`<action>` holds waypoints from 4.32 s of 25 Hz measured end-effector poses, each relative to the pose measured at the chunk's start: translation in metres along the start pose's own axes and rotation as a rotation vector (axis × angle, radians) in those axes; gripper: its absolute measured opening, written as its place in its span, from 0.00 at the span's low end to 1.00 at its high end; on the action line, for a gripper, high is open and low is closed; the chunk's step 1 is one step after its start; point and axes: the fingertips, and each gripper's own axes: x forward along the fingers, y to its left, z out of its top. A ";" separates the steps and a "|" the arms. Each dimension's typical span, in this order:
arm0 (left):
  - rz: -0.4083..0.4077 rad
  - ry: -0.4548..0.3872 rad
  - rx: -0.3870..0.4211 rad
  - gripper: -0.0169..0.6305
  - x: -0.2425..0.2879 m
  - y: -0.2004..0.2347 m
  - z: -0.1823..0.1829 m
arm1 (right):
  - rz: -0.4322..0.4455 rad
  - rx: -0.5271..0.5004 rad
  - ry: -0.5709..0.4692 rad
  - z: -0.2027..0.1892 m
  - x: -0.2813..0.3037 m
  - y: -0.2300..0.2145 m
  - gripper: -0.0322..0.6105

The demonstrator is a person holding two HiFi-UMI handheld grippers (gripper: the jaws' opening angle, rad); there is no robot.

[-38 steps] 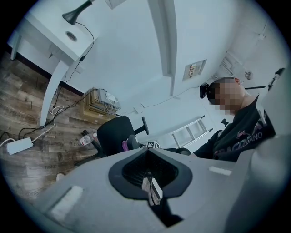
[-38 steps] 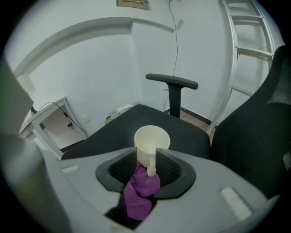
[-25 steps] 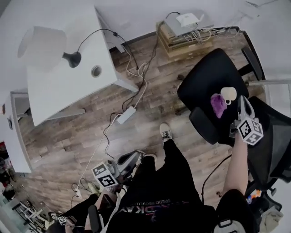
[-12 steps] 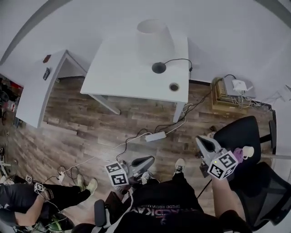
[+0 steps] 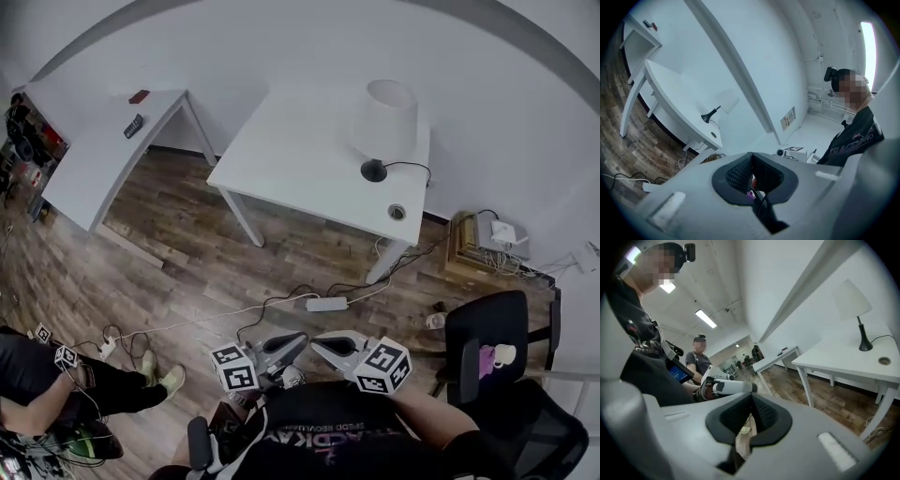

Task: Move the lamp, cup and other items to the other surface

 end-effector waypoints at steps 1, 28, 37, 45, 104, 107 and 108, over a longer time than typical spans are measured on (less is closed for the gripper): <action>0.000 -0.003 0.000 0.03 -0.004 0.002 0.002 | 0.005 -0.012 0.012 0.000 0.005 0.002 0.05; -0.064 0.033 0.025 0.03 -0.030 0.002 0.006 | -0.096 0.038 -0.047 -0.001 0.024 0.006 0.05; -0.039 0.023 0.036 0.03 -0.044 0.010 0.004 | -0.116 0.039 -0.066 -0.002 0.029 0.011 0.05; -0.032 0.010 0.023 0.03 -0.064 0.013 0.006 | -0.167 0.048 -0.108 0.001 0.031 0.012 0.05; 0.313 -0.228 -0.115 0.03 -0.011 0.110 0.064 | -0.897 -0.128 -0.061 0.156 -0.074 -0.521 0.30; 0.342 -0.226 -0.135 0.03 -0.005 0.117 0.065 | -0.886 -0.121 -0.068 0.160 -0.066 -0.542 0.30; 0.350 -0.224 -0.142 0.03 -0.002 0.118 0.064 | -0.879 -0.120 -0.071 0.161 -0.064 -0.547 0.31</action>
